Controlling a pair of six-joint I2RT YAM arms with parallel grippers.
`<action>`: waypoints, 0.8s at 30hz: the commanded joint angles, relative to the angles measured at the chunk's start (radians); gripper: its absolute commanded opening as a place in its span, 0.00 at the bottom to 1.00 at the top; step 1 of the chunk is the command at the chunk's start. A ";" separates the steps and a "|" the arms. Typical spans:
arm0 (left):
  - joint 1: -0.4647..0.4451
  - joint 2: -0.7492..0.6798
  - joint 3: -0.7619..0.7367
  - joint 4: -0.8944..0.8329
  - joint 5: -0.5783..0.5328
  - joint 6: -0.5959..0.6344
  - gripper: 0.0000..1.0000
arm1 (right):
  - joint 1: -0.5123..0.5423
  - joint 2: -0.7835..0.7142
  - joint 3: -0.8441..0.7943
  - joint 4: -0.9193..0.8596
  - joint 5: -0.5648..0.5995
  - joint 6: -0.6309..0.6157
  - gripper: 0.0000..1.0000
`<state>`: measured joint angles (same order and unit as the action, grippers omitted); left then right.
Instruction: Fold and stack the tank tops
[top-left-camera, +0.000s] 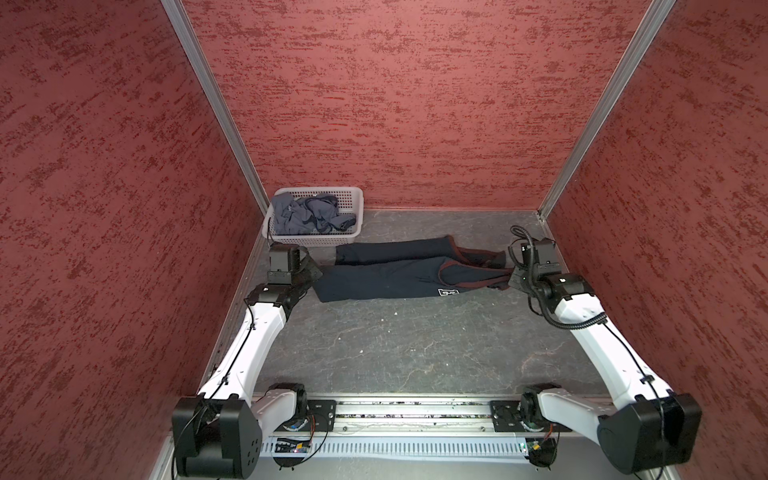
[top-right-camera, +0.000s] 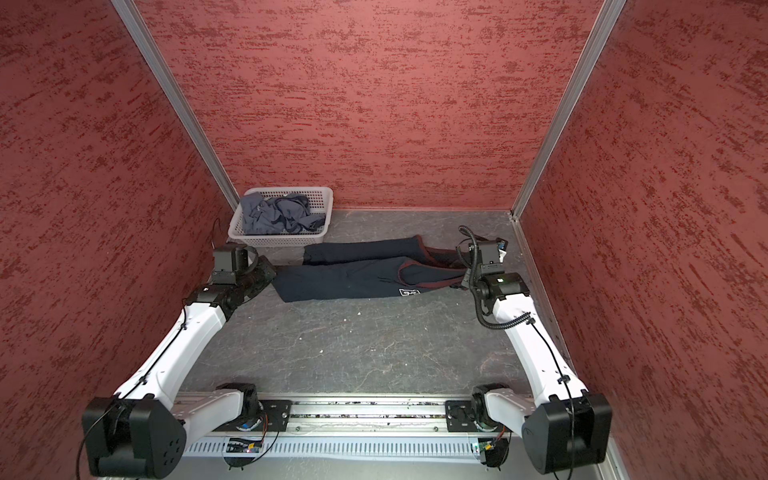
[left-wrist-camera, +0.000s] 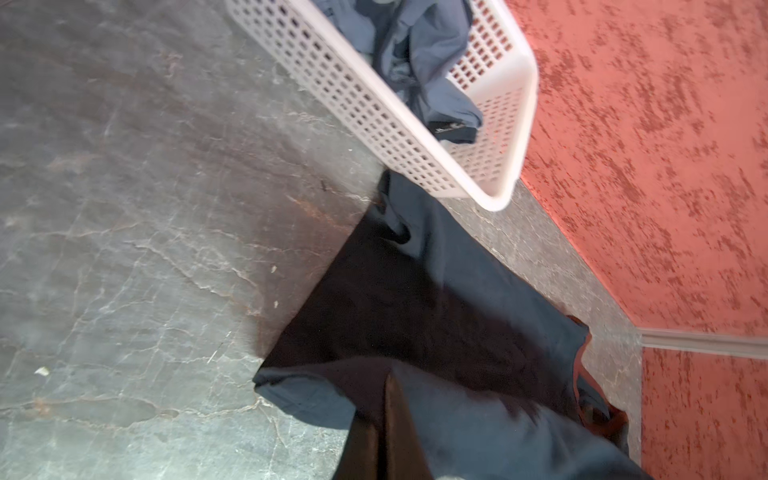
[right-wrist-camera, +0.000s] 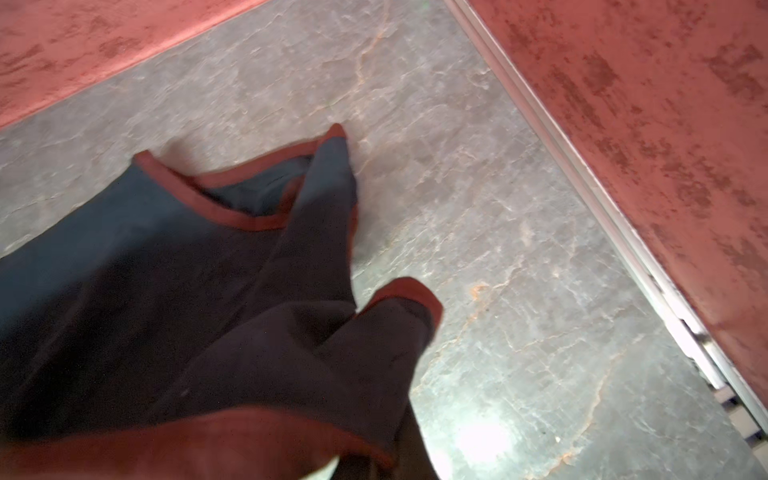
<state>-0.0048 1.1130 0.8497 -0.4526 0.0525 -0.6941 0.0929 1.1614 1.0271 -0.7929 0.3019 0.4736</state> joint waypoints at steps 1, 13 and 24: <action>0.031 -0.049 0.001 0.012 -0.007 -0.020 0.00 | -0.042 -0.005 0.080 -0.006 0.009 -0.046 0.00; 0.042 -0.137 0.067 -0.002 0.010 0.025 0.00 | -0.052 -0.018 0.115 0.036 -0.074 -0.066 0.00; 0.030 0.014 0.212 -0.095 0.082 0.062 0.00 | -0.052 0.017 0.136 0.008 -0.052 -0.071 0.00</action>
<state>0.0170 1.3022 1.0267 -0.5987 0.1493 -0.6407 0.0486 1.3151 1.0485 -0.7757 0.2173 0.4030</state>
